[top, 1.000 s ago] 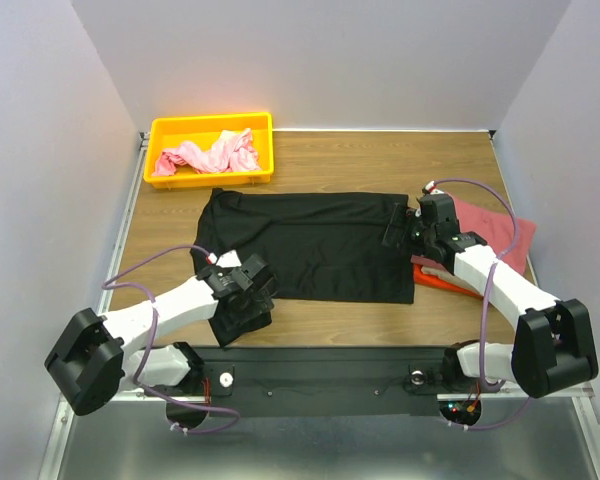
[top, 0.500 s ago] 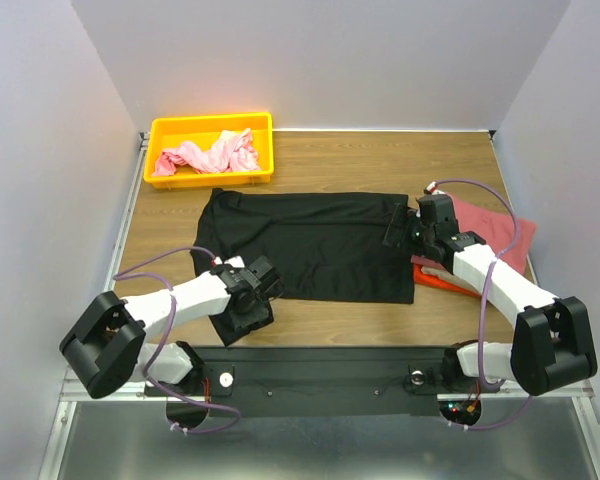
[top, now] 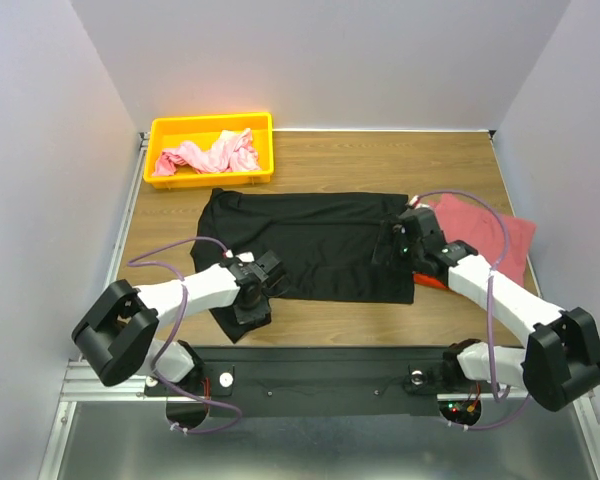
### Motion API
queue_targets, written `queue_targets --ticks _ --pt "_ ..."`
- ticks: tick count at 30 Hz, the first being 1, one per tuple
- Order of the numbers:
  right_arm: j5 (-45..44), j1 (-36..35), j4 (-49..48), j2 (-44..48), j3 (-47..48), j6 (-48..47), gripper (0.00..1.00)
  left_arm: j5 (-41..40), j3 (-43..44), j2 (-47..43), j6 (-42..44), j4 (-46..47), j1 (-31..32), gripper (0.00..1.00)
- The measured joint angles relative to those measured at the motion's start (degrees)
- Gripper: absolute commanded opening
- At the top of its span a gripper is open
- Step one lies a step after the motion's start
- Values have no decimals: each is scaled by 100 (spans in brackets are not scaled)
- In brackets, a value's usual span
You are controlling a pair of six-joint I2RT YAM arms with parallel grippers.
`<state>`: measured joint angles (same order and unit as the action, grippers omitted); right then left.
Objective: Fold and stack the t-shirts
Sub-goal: Fold the tshirt
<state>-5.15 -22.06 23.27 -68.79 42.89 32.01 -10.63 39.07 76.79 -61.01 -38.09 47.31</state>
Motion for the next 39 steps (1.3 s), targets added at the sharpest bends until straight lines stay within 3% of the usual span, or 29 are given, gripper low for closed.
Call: queue_targets --ticks 6,17,24,29,35,39 --pt "-229 -881 387 184 -461 457 100 -170 308 291 271 -197 0 0" --pt "-763 -914 811 1016 -1408 1552 96 -544 498 339 496 -498 -2 0" --pt "-1071 -914 822 1003 -1504 1891 89 -592 498 339 702 -505 -2 0" --pt "-1279 -914 785 780 -1497 1980 71 -743 597 442 708 -603 -2 0" --pt "-1502 -914 748 717 -1499 2026 33 -861 754 518 704 -632 -2 0" --pt "-1585 -914 584 664 -1499 1941 20 -975 782 531 706 -603 -2 0"
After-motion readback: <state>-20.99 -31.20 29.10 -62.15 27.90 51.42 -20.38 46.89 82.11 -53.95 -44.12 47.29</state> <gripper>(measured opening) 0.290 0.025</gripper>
